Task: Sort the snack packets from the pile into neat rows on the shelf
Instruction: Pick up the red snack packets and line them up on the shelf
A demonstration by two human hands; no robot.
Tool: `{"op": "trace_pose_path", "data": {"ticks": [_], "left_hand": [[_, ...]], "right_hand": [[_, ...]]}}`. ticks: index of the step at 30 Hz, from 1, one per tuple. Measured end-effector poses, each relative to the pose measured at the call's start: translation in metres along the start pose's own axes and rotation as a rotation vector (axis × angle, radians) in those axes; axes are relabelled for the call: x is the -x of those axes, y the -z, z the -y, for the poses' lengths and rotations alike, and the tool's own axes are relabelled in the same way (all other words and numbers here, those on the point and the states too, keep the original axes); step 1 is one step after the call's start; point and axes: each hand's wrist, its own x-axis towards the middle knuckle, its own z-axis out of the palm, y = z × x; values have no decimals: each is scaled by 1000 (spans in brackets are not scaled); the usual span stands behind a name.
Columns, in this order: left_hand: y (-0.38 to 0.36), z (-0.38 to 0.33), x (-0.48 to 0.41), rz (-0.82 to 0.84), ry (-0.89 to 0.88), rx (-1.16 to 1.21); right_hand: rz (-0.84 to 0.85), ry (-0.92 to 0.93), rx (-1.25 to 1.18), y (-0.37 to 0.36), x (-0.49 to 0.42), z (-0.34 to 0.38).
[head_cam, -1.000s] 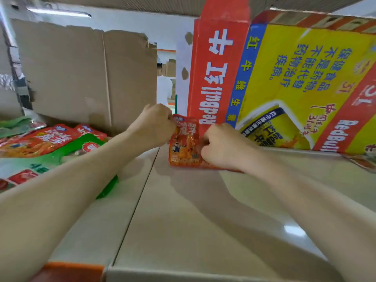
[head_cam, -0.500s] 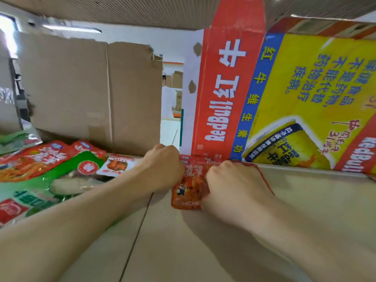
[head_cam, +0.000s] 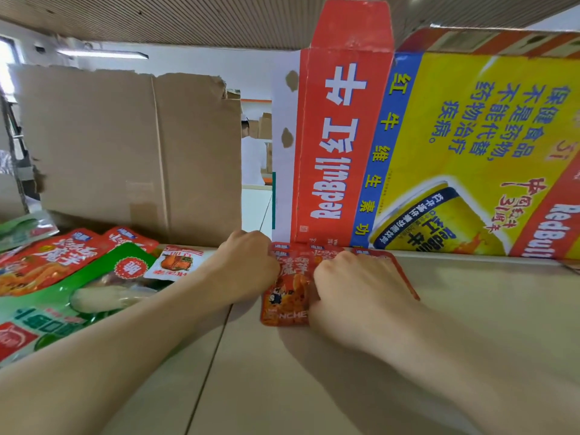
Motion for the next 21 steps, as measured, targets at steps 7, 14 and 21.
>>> {"op": "trace_pose_path", "data": {"ticks": [7,14,21], "left_hand": [[-6,7,-7,-48,0,-40],[-8,15,-14,-133,52,6],[-7,16,-13,-96,88,72]], "right_hand": [[23,-5,-21,0,0,-4],[47,-2,-77,2,2,-4],[-90,-51,-97,-2,-2,-7]]}}
